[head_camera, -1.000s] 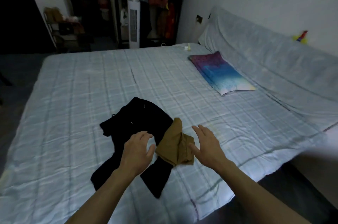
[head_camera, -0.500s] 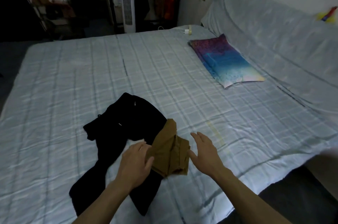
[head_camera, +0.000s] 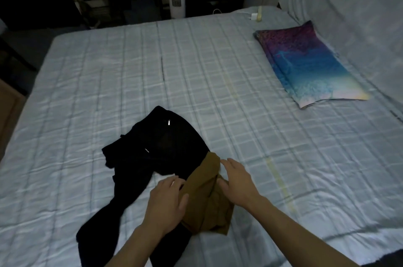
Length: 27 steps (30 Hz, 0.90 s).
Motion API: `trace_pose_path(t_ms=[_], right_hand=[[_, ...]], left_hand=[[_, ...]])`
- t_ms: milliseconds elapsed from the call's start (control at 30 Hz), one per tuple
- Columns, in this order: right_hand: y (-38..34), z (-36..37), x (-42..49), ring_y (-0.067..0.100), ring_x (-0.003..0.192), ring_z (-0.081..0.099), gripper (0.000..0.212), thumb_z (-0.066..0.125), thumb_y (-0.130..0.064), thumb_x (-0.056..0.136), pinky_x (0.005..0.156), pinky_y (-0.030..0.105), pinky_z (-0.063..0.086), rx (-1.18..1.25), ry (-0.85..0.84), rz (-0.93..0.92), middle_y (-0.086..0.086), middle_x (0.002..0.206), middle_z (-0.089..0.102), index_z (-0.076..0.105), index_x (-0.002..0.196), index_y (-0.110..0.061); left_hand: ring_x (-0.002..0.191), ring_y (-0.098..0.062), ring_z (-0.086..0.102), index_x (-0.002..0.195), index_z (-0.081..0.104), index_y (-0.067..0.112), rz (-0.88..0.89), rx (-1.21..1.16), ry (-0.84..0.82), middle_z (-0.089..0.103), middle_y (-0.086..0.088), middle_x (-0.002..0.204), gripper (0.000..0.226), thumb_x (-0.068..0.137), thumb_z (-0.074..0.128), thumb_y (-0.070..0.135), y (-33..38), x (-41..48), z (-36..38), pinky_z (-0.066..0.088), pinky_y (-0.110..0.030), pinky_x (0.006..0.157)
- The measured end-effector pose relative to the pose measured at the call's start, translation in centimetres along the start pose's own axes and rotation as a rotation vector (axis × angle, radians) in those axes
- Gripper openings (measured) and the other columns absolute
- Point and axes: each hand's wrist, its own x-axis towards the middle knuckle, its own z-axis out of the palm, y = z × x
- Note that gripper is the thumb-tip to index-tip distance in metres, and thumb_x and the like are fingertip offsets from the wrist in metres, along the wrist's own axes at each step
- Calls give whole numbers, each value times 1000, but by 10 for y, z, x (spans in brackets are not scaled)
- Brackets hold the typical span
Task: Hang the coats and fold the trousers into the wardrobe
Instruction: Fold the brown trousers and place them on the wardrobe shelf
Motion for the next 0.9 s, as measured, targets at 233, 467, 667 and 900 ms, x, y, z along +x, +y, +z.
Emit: trace_pose_path(t_ms=[233, 467, 667, 900], right_hand=[[6, 20, 74, 22, 134, 41, 61, 53, -39, 94, 112, 35, 34, 25, -59, 36, 3, 145, 45, 35, 150, -21], [36, 40, 159, 23, 133, 44, 53, 54, -29, 99, 111, 34, 34, 25, -129, 142, 7, 145, 46, 39, 147, -13], [50, 63, 189, 16, 83, 56, 11, 52, -23, 97, 71, 28, 44, -30, -224, 163, -1, 89, 58, 55, 89, -15], [37, 54, 196, 15, 71, 60, 17, 51, -9, 97, 65, 27, 43, 240, -80, 19, 4, 78, 64, 61, 84, -7]], left_hand=[[116, -22, 57, 125, 65, 17, -4, -17, -72, 63, 0, 125, 49, 86, 50, 43, -24, 74, 24, 46, -40, 98], [125, -17, 48, 134, 57, 22, 3, -18, -170, 54, 5, 136, 44, 94, 51, 42, -37, 138, 62, 40, -36, 104], [131, -13, 42, 139, 50, 26, -4, -28, -196, 48, 7, 143, 44, 98, 51, 41, -37, 181, 71, 33, -30, 108], [129, -14, 43, 139, 51, 25, 51, -38, -202, 51, 6, 140, 41, 99, 51, 37, -39, 212, 66, 35, -32, 107]])
